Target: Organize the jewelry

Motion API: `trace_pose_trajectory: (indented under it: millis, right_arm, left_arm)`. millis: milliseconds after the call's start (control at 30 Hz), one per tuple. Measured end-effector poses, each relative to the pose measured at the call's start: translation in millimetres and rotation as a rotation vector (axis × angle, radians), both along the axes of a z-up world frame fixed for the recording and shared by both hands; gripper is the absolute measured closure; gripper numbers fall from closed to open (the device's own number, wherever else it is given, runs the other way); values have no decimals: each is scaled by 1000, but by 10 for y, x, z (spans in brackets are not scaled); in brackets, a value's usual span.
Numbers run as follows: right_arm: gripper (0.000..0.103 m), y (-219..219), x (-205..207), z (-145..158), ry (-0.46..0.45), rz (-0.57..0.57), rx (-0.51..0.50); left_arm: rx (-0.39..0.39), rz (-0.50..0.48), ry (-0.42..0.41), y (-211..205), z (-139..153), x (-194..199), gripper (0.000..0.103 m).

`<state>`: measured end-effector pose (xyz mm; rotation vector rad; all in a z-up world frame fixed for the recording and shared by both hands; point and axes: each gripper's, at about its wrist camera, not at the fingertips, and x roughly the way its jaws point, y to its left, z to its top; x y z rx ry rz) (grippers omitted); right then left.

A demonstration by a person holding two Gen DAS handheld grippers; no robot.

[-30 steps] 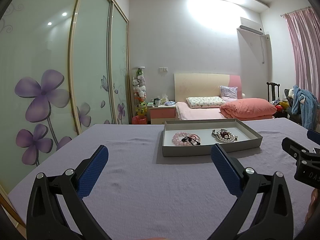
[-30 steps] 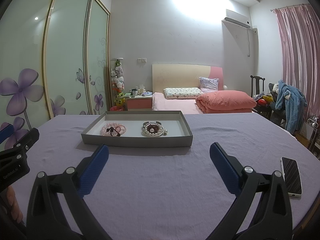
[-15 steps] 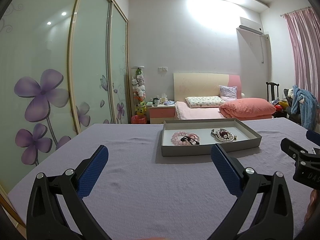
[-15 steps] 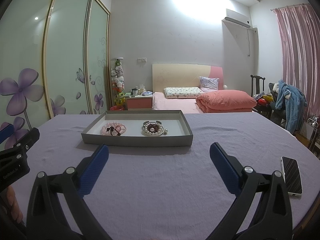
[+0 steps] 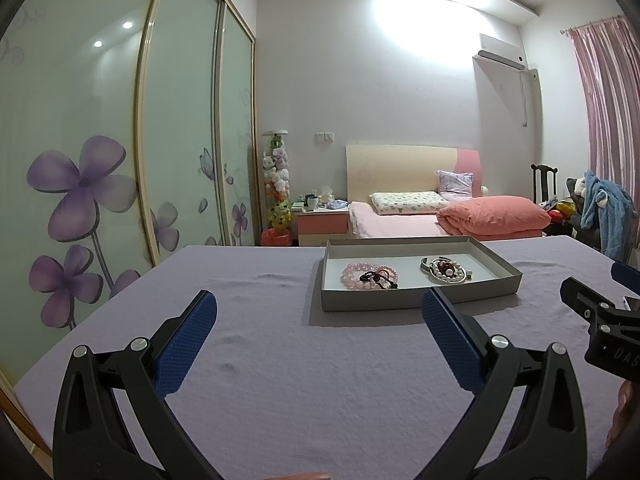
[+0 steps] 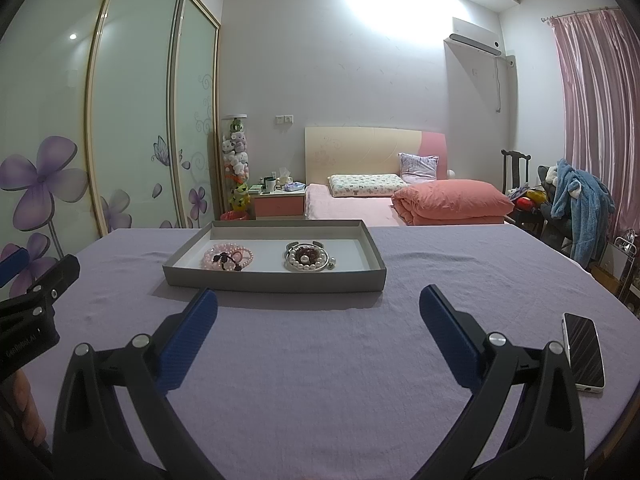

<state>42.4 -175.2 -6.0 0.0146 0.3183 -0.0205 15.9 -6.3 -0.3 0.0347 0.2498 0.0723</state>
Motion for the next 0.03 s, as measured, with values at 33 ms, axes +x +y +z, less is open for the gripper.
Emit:
trace_pose_trajectory:
  millis: [33]
  right_arm:
    - [4,-1,-3,-1,0,0,0]
  left_arm:
    - [-1,-1,1,4,-4,-2,2]
